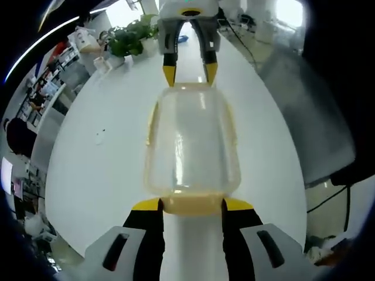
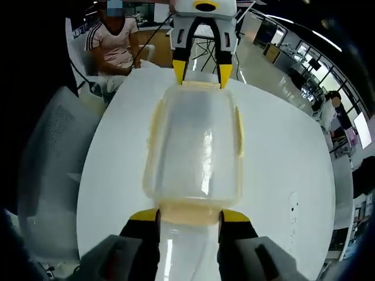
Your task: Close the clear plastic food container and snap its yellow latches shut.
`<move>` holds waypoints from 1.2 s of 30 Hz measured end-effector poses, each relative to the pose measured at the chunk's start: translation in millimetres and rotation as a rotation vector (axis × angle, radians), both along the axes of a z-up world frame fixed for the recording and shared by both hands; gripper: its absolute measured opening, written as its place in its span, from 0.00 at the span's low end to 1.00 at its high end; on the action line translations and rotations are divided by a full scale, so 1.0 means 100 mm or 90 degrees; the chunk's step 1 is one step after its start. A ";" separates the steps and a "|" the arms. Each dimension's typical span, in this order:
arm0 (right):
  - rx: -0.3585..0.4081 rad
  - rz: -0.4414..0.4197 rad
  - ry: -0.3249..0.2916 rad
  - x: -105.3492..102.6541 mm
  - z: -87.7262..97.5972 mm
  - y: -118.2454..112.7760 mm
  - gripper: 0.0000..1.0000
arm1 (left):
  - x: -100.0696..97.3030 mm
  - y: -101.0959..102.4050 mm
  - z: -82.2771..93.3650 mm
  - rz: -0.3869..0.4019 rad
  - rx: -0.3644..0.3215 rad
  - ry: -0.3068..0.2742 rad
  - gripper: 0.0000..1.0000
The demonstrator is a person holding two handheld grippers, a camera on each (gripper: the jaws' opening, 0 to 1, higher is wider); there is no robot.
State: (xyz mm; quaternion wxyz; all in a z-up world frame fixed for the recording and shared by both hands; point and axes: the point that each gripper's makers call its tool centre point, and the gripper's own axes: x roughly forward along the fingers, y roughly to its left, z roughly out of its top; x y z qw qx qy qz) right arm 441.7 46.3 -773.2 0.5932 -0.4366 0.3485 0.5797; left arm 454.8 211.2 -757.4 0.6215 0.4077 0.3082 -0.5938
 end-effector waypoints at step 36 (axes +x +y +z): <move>0.006 -0.042 -0.002 -0.08 -0.05 -1.31 0.36 | 0.02 -1.32 -0.05 -0.025 0.012 -0.008 0.35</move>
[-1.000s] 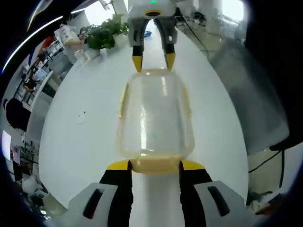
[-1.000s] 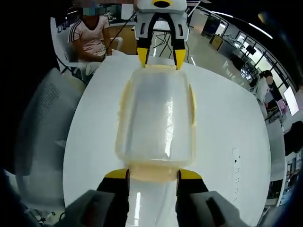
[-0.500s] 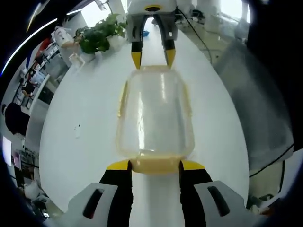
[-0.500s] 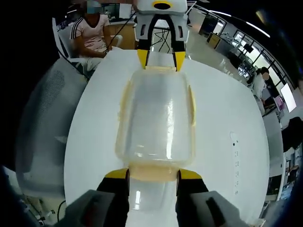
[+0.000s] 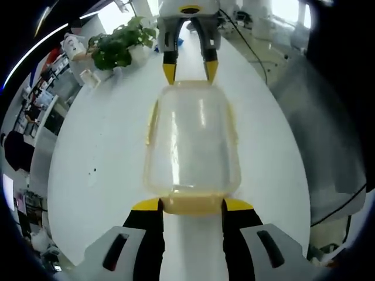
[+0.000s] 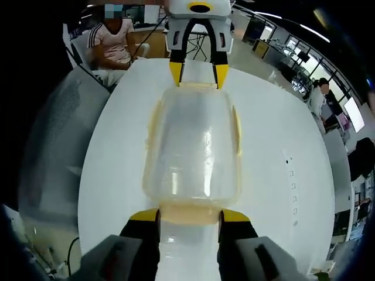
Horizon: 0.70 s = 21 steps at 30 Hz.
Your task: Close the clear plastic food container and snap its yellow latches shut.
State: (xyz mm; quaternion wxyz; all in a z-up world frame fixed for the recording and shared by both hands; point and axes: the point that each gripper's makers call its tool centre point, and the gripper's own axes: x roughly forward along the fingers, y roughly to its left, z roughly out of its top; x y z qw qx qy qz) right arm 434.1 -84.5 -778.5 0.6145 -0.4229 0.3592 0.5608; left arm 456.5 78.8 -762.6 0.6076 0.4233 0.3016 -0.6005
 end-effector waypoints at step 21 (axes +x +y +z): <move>-0.013 -0.041 0.011 -0.13 -0.08 -0.61 0.36 | -0.02 -0.62 -0.17 -0.039 0.015 0.015 0.35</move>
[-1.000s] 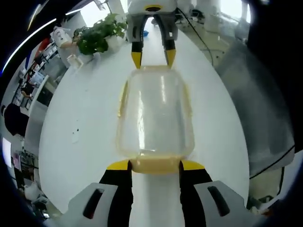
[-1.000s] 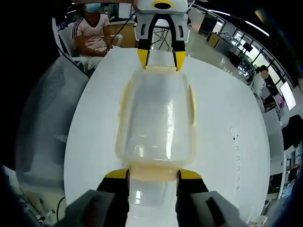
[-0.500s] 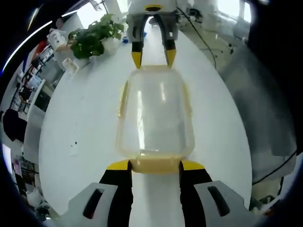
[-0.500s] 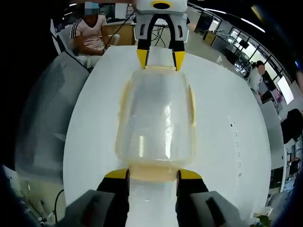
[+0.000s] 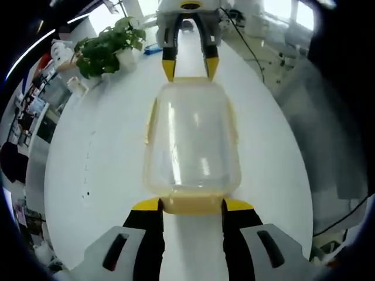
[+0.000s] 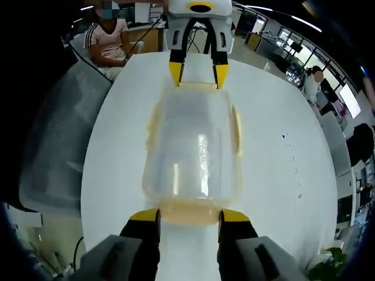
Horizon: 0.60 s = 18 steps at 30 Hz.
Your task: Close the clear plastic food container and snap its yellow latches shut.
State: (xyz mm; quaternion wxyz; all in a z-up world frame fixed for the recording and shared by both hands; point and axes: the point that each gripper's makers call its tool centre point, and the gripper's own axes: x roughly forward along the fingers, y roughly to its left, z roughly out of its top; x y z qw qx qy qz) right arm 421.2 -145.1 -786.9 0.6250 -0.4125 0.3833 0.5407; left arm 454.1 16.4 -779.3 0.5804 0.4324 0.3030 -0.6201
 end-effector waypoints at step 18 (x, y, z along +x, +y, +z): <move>0.000 -0.029 0.049 -0.09 -0.35 -0.25 0.36 | -0.01 -0.27 -0.31 -0.018 0.042 0.035 0.35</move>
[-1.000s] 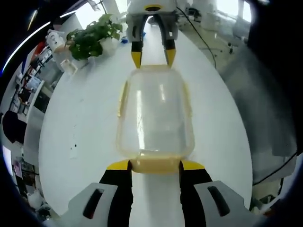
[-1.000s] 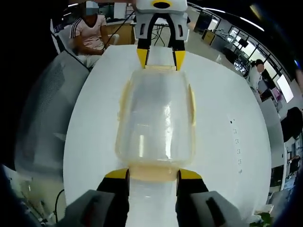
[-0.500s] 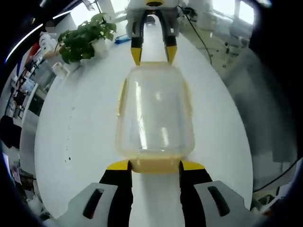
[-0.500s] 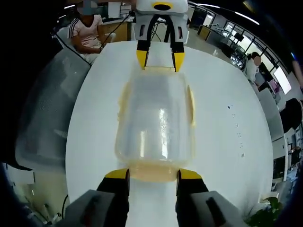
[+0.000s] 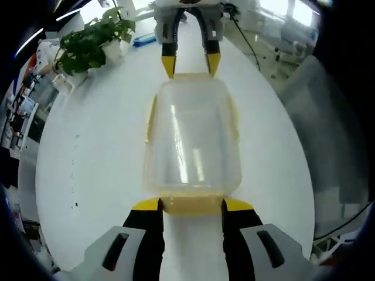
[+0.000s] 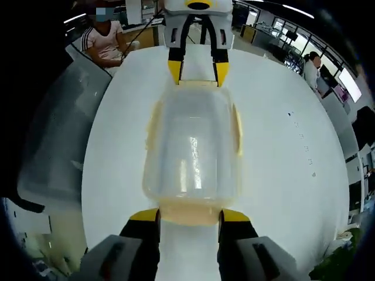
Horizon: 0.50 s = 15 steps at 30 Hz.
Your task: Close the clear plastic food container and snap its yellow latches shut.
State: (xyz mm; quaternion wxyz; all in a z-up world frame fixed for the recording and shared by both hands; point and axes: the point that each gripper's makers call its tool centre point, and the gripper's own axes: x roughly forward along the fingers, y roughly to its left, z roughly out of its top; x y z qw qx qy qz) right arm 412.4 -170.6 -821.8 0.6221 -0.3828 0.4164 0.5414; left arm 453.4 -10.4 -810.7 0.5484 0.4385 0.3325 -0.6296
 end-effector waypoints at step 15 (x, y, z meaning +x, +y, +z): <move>-0.004 0.025 0.020 0.03 -0.05 0.06 0.36 | -0.01 0.09 -0.14 0.008 0.009 0.024 0.35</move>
